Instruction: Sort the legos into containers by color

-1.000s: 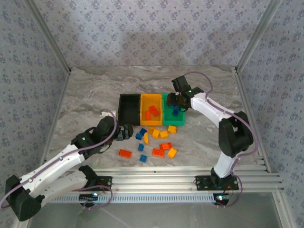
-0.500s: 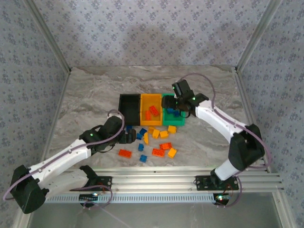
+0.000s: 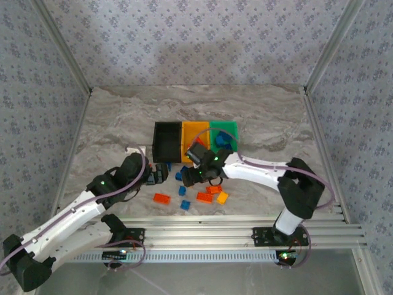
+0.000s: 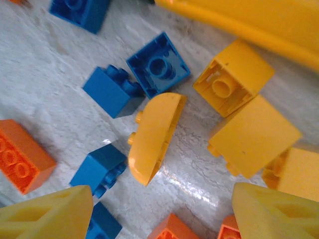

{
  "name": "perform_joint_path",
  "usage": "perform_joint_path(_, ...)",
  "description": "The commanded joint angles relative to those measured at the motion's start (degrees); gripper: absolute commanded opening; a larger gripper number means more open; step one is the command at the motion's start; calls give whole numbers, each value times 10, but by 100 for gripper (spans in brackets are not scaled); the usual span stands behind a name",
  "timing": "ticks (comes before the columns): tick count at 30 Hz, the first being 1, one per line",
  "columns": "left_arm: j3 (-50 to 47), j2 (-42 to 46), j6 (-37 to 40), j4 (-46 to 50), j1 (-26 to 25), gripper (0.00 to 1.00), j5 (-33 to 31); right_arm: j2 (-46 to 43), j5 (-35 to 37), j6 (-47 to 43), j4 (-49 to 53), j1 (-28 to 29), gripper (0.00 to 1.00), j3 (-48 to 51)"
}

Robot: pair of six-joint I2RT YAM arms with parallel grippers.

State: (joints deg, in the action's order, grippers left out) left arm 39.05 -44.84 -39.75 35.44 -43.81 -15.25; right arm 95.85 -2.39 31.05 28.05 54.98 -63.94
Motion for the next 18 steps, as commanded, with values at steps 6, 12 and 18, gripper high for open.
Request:
perform_joint_path(6, -11, 32, -23, 27, 6, 99, -11, 75, 18, 5, -2, 6, 66, -60)
perform_joint_path(12, -14, 37, -23, 27, 8, 99, -11, 107, 20, 2, 8, 7, 55, -72)
perform_joint_path(18, -16, 36, -23, 28, 10, 99, -12, 119, 33, 2, 26, 13, 47, -73)
